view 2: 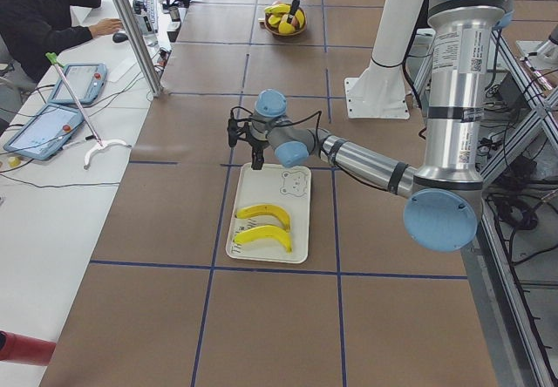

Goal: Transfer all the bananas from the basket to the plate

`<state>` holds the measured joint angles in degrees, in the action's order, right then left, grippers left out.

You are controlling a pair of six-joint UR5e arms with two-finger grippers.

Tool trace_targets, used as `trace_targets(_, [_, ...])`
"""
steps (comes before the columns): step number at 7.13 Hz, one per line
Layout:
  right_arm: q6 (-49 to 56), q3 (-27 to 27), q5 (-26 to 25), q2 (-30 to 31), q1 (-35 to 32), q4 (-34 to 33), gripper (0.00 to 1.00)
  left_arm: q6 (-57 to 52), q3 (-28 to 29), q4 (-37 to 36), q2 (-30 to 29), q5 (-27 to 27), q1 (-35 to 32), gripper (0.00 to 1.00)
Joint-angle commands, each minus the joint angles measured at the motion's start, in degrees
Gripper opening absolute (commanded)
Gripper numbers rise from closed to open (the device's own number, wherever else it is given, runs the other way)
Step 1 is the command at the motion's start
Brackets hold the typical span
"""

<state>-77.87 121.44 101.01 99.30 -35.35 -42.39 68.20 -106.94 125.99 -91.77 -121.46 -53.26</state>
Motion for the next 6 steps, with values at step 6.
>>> trace_targets(6, [8.25,-7.25,10.78,15.56,-12.64,4.42,1.0,9.14,-2.04,-1.27,-6.67,1.48,6.06,1.0])
